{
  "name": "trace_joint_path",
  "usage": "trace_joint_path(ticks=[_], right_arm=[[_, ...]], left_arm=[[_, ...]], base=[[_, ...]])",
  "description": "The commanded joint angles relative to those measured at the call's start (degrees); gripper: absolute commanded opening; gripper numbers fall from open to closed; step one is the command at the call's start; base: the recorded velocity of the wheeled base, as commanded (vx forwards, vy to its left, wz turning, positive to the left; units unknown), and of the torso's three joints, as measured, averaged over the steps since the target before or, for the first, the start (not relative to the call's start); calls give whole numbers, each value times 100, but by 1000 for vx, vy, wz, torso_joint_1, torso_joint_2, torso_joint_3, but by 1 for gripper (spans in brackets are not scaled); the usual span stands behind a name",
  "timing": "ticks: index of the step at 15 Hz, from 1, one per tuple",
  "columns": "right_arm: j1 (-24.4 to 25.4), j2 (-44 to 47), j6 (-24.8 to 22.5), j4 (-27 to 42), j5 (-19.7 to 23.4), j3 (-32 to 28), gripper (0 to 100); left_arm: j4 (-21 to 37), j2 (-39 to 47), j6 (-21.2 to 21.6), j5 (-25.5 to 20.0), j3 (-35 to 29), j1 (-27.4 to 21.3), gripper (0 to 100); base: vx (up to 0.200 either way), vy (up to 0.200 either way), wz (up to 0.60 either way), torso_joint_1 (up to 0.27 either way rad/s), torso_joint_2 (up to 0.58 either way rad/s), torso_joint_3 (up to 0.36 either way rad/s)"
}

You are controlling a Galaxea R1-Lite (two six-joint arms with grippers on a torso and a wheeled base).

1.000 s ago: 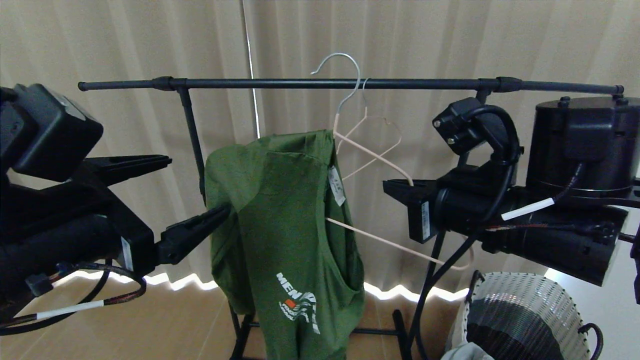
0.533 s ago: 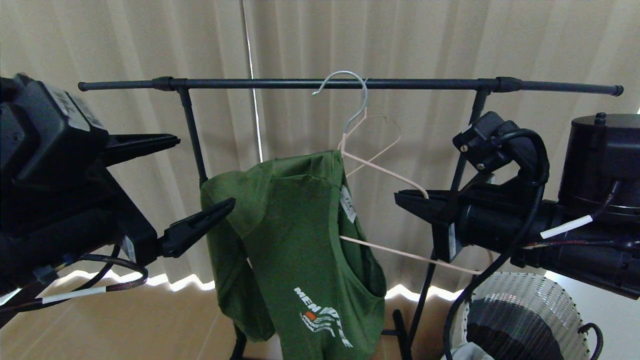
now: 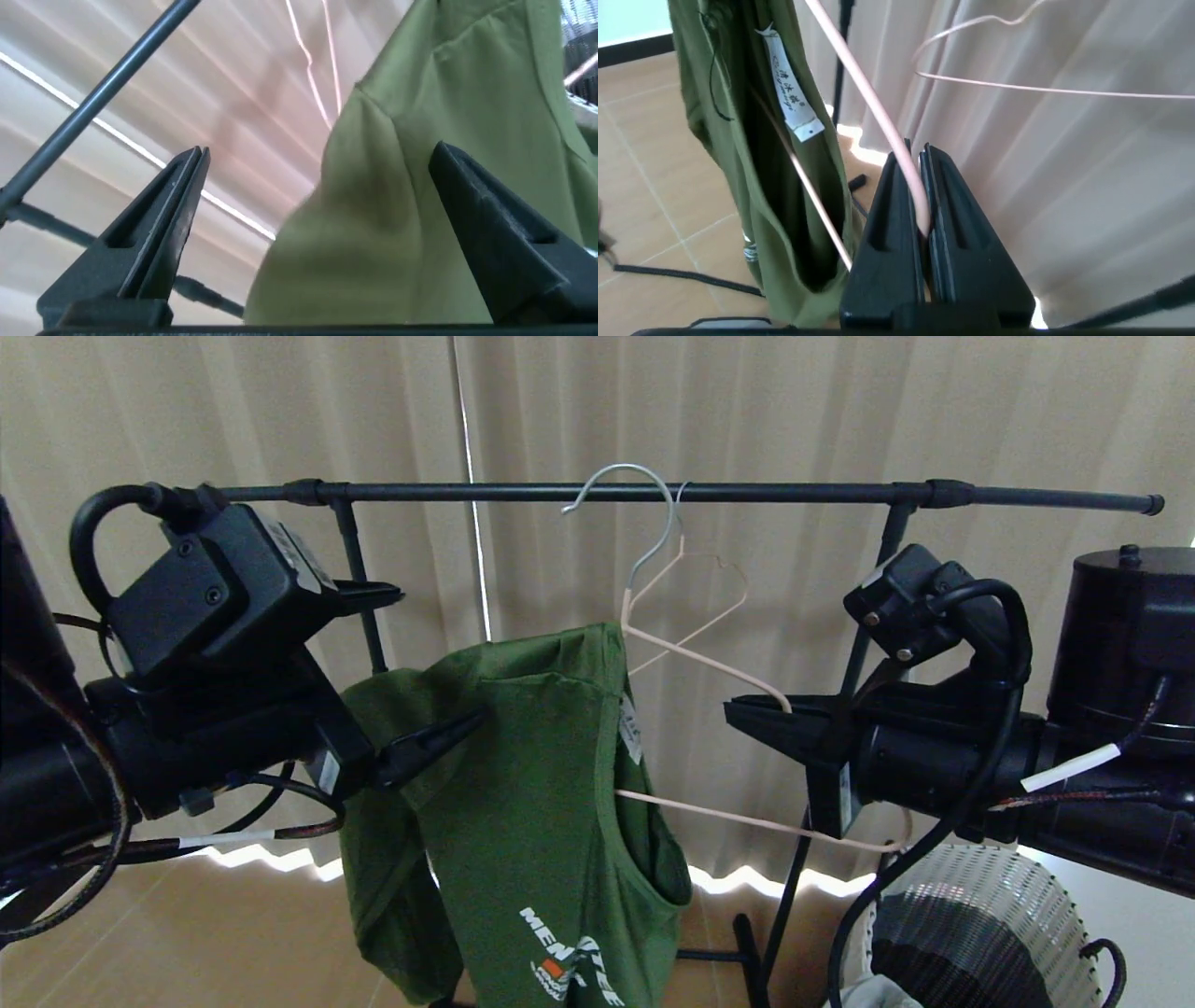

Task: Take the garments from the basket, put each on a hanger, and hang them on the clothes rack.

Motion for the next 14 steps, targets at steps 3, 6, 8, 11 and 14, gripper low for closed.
trace_joint_path(ticks=[3,6,8,11,14], right_arm=[[197,-3,-6,-80,35,28,0],[224,23,-173,-291,35,133,0],[241,32,-243,-423,44,221,0],[320,32,-243,-458,44,221,0],[364,23,-243,-458,44,221,0]], left_arm=[[-10,235,57,-72,-60,-38,100],[-221,235,268,-72,-52,-47,100],[-239,235,286,-72,-60,-47,100],[-239,226,295,-72,-52,-47,0],[-239,226,286,-72,-34,-47,0]], base=[[0,0,0,0,0,0],[0,0,0,0,0,0],[0,0,0,0,0,0],[0,0,0,0,0,0],[0,0,0,0,0,0]])
